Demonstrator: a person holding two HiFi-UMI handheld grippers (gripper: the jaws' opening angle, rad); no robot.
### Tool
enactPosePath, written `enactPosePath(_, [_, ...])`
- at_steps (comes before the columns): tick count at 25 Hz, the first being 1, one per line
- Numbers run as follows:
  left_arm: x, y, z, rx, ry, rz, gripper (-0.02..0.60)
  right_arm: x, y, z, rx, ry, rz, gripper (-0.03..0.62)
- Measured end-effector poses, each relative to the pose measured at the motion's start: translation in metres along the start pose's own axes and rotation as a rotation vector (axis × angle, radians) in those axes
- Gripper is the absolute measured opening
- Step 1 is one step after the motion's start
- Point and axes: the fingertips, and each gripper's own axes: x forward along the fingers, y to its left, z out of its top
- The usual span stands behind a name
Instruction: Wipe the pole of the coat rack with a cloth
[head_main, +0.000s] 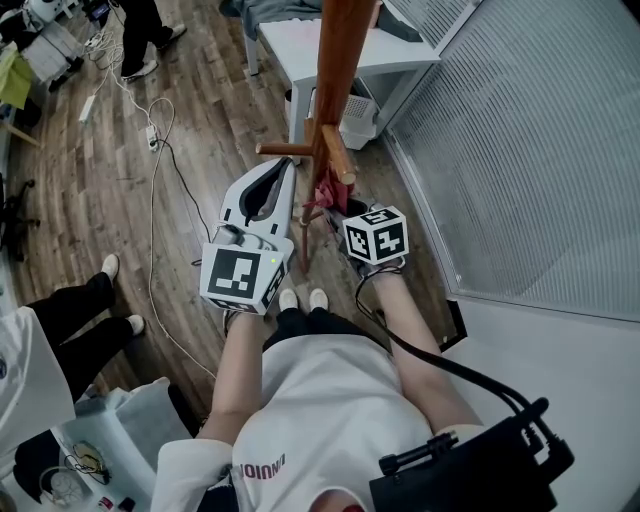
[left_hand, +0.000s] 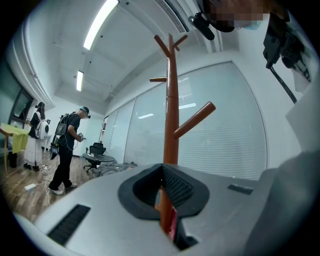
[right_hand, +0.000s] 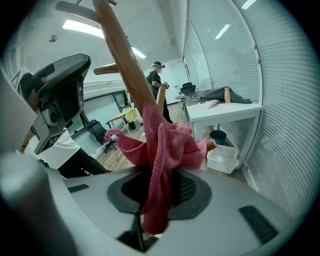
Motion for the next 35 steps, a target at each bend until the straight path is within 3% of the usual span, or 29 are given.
enactPosePath(19, [-0.001,-0.001,-0.005,0.001,0.021,-0.012,0.014,0.009,-0.012,-0.028,0.045,0.076,-0.020,0.098])
enactPosePath(35, [0.003,-0.005,-0.005,0.012,0.021,-0.016,0.014,-0.013,-0.042,-0.019,0.095,0.016,-0.093,0.098])
